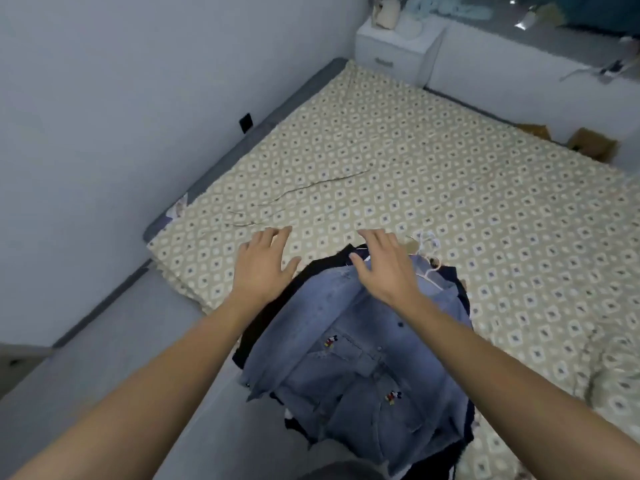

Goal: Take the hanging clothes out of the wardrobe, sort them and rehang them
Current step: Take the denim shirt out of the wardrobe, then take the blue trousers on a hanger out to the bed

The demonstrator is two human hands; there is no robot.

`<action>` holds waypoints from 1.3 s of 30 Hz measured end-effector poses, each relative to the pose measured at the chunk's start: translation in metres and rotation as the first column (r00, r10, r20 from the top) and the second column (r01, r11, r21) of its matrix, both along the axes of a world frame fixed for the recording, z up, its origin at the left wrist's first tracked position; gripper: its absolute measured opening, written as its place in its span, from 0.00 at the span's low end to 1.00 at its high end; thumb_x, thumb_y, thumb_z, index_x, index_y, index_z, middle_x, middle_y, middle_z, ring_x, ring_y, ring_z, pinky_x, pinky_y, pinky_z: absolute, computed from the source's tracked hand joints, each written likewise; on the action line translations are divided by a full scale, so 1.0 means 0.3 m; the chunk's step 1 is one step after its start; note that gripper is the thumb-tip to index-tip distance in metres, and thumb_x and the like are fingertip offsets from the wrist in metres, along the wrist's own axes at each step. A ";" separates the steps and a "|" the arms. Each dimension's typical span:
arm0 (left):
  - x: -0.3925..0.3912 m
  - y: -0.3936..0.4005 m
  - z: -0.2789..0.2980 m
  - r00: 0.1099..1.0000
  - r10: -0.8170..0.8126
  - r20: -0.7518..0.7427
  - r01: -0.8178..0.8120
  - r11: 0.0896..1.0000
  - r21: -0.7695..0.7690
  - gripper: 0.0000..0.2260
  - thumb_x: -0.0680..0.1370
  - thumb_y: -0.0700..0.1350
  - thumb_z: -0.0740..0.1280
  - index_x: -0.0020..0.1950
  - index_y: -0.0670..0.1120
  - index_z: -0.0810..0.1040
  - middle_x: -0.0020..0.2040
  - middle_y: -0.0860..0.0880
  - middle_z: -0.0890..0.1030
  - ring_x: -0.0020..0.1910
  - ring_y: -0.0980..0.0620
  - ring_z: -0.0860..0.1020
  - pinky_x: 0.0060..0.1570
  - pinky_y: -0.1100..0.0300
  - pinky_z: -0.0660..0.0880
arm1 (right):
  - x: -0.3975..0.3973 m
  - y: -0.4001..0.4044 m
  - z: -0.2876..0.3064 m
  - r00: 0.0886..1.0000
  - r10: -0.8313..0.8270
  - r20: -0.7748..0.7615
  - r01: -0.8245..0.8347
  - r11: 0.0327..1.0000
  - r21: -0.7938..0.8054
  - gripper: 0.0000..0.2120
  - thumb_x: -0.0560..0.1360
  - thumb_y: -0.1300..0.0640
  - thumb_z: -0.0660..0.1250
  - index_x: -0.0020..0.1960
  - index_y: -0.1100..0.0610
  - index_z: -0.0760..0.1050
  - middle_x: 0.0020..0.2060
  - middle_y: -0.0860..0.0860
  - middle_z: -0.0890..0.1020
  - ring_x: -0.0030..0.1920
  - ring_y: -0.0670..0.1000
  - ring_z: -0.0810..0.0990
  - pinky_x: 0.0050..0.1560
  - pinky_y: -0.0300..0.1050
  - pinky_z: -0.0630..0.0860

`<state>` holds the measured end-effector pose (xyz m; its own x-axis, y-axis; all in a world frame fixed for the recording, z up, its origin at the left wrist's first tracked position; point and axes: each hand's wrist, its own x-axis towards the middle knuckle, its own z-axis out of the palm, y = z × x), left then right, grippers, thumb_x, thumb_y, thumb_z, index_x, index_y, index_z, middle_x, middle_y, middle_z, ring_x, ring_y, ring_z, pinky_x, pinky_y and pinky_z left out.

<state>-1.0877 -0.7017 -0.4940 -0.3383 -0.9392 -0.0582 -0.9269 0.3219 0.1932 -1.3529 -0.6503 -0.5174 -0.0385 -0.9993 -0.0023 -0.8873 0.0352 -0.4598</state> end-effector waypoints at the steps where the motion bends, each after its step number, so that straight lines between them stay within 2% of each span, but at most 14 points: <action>1: 0.087 0.040 0.037 0.999 0.045 0.007 -0.045 0.999 -0.022 0.30 0.81 0.64 0.56 0.79 0.50 0.68 0.71 0.47 0.75 0.69 0.43 0.72 0.62 0.45 0.71 | 0.082 -0.011 0.033 0.999 0.049 0.000 -0.049 0.999 -0.020 0.26 0.83 0.42 0.59 0.75 0.55 0.70 0.68 0.53 0.76 0.67 0.57 0.73 0.63 0.57 0.75; 5: 0.454 0.287 0.155 0.973 0.231 0.013 -0.228 0.967 -0.117 0.30 0.82 0.64 0.55 0.80 0.51 0.68 0.72 0.46 0.75 0.71 0.45 0.72 0.64 0.45 0.70 | 0.440 0.022 0.143 0.964 0.267 0.005 -0.266 0.960 -0.084 0.30 0.82 0.37 0.56 0.78 0.52 0.68 0.74 0.51 0.72 0.73 0.55 0.69 0.68 0.57 0.71; 8: 0.725 0.553 0.220 0.931 0.365 -0.010 -0.360 0.914 -0.185 0.30 0.82 0.63 0.56 0.79 0.49 0.69 0.72 0.45 0.75 0.70 0.44 0.72 0.64 0.46 0.70 | 0.730 0.131 0.212 0.901 0.433 -0.004 -0.429 0.891 -0.146 0.28 0.83 0.38 0.58 0.78 0.51 0.67 0.74 0.50 0.72 0.73 0.53 0.68 0.69 0.56 0.70; 12: 1.041 1.002 0.278 0.799 0.600 -0.023 -0.589 0.776 -0.225 0.30 0.82 0.62 0.55 0.81 0.49 0.66 0.74 0.44 0.74 0.71 0.43 0.72 0.67 0.46 0.69 | 1.126 0.374 0.278 0.771 0.636 0.022 -0.621 0.760 -0.194 0.27 0.82 0.39 0.59 0.78 0.50 0.68 0.73 0.48 0.72 0.72 0.53 0.70 0.68 0.55 0.71; 16: 1.248 1.500 0.311 0.605 0.794 -0.052 -0.779 0.578 -0.244 0.29 0.82 0.61 0.57 0.81 0.50 0.66 0.73 0.45 0.75 0.70 0.43 0.72 0.67 0.47 0.70 | 1.492 0.703 0.325 0.578 0.815 0.042 -0.786 0.570 -0.240 0.28 0.82 0.38 0.58 0.77 0.51 0.68 0.71 0.49 0.74 0.70 0.53 0.71 0.68 0.54 0.72; 21: 1.410 2.021 0.341 0.312 0.948 -0.063 -0.919 0.285 -0.272 0.28 0.82 0.61 0.58 0.80 0.50 0.68 0.70 0.46 0.76 0.68 0.44 0.74 0.63 0.46 0.73 | 1.856 1.120 0.367 0.213 0.977 0.032 -0.939 0.213 -0.271 0.28 0.83 0.39 0.59 0.78 0.52 0.67 0.72 0.50 0.73 0.70 0.53 0.71 0.66 0.51 0.72; 25: 1.456 2.336 0.348 0.082 0.993 -0.085 -0.953 0.053 -0.299 0.28 0.83 0.62 0.57 0.80 0.50 0.68 0.72 0.46 0.75 0.69 0.43 0.74 0.63 0.45 0.74 | 2.076 1.374 0.381 -0.082 0.996 0.035 -0.961 -0.069 -0.269 0.28 0.84 0.39 0.57 0.80 0.51 0.65 0.73 0.49 0.72 0.71 0.52 0.70 0.68 0.50 0.71; 28: 1.470 2.524 0.363 -0.101 0.991 -0.091 -0.945 -0.124 -0.304 0.28 0.83 0.62 0.56 0.80 0.50 0.68 0.73 0.46 0.75 0.71 0.44 0.73 0.66 0.46 0.73 | 2.235 1.528 0.390 -0.258 0.966 0.033 -0.930 -0.239 -0.279 0.29 0.85 0.38 0.55 0.80 0.52 0.65 0.74 0.49 0.71 0.71 0.52 0.70 0.69 0.51 0.71; 33: 1.449 2.794 0.413 -0.387 0.914 -0.122 -0.869 -0.405 -0.284 0.29 0.83 0.63 0.54 0.80 0.50 0.67 0.74 0.47 0.74 0.70 0.44 0.73 0.66 0.43 0.73 | 2.462 1.773 0.404 -0.497 0.867 0.039 -0.836 -0.465 -0.292 0.29 0.84 0.38 0.56 0.81 0.50 0.63 0.72 0.46 0.71 0.68 0.51 0.71 0.66 0.51 0.73; 35: 1.420 2.893 0.422 -0.477 0.872 -0.111 -0.819 -0.487 -0.304 0.29 0.82 0.62 0.54 0.79 0.49 0.68 0.71 0.46 0.75 0.68 0.42 0.74 0.63 0.44 0.73 | 2.537 1.871 0.406 -0.579 0.813 0.059 -0.789 -0.540 -0.293 0.29 0.84 0.38 0.56 0.81 0.50 0.63 0.72 0.47 0.72 0.68 0.52 0.71 0.64 0.53 0.74; 39: 1.366 3.060 0.411 -0.630 0.770 -0.096 -0.712 -0.623 -0.324 0.31 0.83 0.64 0.53 0.81 0.49 0.66 0.72 0.45 0.75 0.69 0.42 0.73 0.62 0.45 0.74 | 2.646 2.062 0.406 -0.710 0.702 0.065 -0.683 -0.662 -0.308 0.29 0.84 0.40 0.58 0.81 0.51 0.63 0.74 0.50 0.71 0.71 0.53 0.71 0.67 0.54 0.74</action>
